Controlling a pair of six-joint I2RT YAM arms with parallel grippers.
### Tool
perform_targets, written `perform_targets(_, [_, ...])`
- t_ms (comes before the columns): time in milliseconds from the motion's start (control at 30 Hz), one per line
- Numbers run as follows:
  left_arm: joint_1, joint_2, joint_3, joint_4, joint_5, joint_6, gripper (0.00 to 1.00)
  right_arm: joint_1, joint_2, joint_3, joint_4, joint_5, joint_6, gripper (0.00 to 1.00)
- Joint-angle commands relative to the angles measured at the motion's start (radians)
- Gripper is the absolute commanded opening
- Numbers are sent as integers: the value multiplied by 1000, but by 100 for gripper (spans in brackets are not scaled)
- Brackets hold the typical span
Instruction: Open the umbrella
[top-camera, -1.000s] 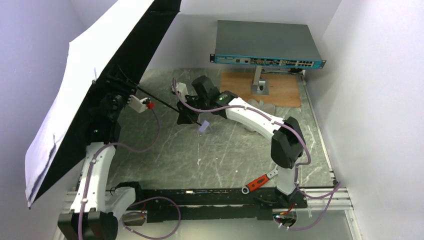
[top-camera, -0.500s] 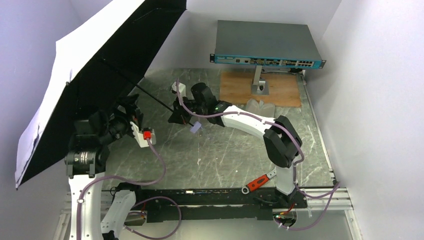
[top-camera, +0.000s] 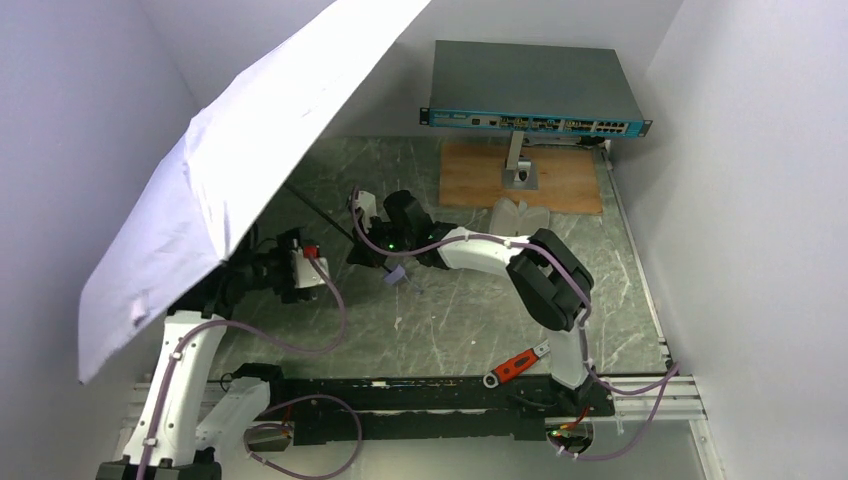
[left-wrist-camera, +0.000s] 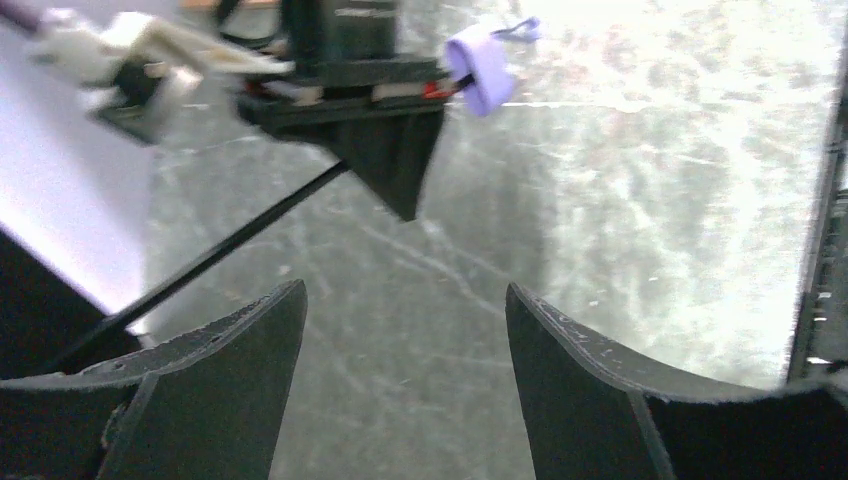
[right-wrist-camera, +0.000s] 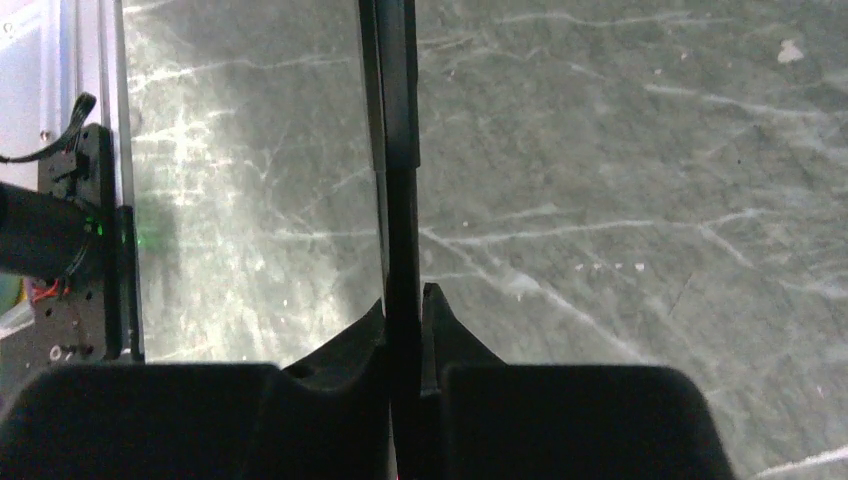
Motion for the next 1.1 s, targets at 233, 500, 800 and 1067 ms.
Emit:
perform_targets(233, [-135,64,-171,111,-129,-246,79,0,50,80,161,76,21,63])
perform_targets(500, [-154,93,-238,137,-110,-226,89,-59,-185,-148,130,100,-49,96])
perform_targets(800, [-333,271,-274,315,-269,-379,99,-144,-468,-301,-73,103,-106,100])
perform_targets(1067, [-572,443,-212,453,-442,-592,100,-215,-770,-433,-271,142,-152,100])
